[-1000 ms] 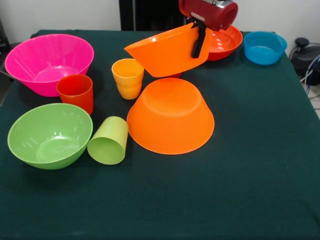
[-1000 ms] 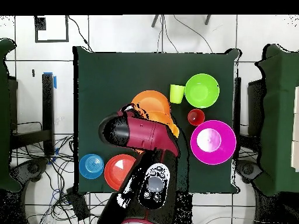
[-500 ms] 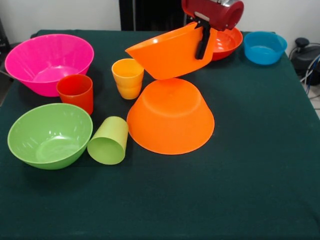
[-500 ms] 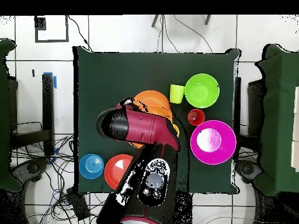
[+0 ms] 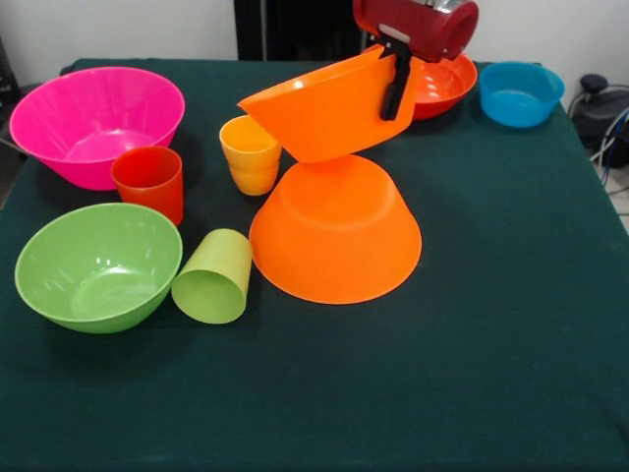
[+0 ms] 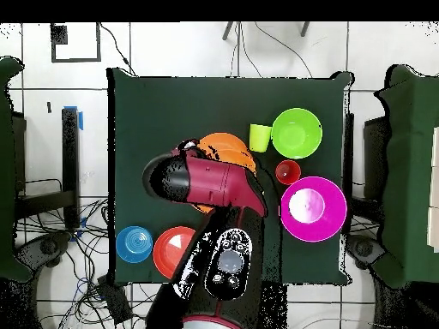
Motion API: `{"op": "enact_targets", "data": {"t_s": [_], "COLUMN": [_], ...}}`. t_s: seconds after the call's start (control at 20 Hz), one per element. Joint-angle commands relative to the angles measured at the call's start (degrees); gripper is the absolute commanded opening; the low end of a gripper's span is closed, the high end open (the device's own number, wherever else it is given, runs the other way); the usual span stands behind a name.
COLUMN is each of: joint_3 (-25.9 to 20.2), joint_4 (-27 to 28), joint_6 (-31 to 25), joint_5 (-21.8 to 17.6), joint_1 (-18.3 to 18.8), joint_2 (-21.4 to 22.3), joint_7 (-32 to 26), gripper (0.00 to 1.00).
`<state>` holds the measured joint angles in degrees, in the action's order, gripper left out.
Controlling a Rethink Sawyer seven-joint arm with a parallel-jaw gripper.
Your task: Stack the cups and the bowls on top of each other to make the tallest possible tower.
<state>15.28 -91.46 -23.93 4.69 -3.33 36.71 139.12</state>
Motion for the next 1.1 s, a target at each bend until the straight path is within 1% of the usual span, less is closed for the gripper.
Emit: {"op": "enact_targets", "data": {"t_s": [0.05,0.3,0.4,0.6,0.85,1.1], "joint_3": [-7.98,-8.85,-9.66,-10.28,-10.83,-10.50], "joint_4": [2.52,3.99,4.12,4.64,4.95,5.28], "joint_6": [-4.18,-5.83,-5.78,-5.97,-5.77,-6.10], "joint_5": [-5.19,-6.16,-6.57,-7.32,-8.23,-7.91], "joint_1": [2.76,3.63,4.55,4.97,4.94,3.93], "joint_2": [-2.95,-3.05,-3.12,-3.46,-3.29,-3.32], "joint_7": [-7.26,-7.55,-8.14,-7.89,-7.65,-5.48], "gripper": [0.00,0.00,0.00,0.00,0.00,0.00]}}
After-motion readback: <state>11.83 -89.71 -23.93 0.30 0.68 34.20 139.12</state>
